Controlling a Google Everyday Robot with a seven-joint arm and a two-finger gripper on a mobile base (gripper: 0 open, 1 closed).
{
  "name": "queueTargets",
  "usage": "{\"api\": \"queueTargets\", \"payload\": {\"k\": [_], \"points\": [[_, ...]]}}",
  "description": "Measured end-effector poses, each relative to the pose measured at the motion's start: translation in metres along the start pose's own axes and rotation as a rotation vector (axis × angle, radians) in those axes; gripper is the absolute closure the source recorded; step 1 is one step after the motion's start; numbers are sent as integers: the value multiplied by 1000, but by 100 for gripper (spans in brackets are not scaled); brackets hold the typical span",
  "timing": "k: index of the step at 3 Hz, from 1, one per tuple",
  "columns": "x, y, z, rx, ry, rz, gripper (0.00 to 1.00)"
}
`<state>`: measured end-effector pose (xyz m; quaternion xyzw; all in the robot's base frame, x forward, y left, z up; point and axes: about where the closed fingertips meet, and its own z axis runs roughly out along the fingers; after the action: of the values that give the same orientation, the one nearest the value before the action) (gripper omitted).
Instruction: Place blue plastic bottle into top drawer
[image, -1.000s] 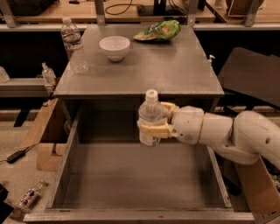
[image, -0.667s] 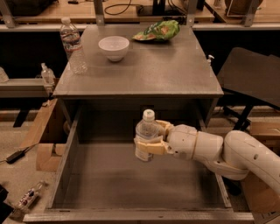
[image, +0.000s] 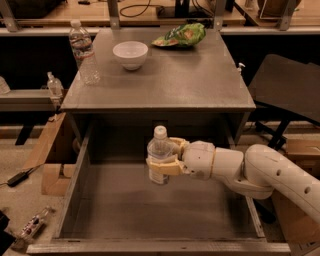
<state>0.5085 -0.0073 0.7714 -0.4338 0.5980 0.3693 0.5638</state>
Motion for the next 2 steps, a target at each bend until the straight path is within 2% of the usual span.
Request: {"api": "queueTargets", "payload": {"k": [1,2], "points": [[29,-1,33,-44,42,16,100],[55,2,61,-86,18,41,100]]}}
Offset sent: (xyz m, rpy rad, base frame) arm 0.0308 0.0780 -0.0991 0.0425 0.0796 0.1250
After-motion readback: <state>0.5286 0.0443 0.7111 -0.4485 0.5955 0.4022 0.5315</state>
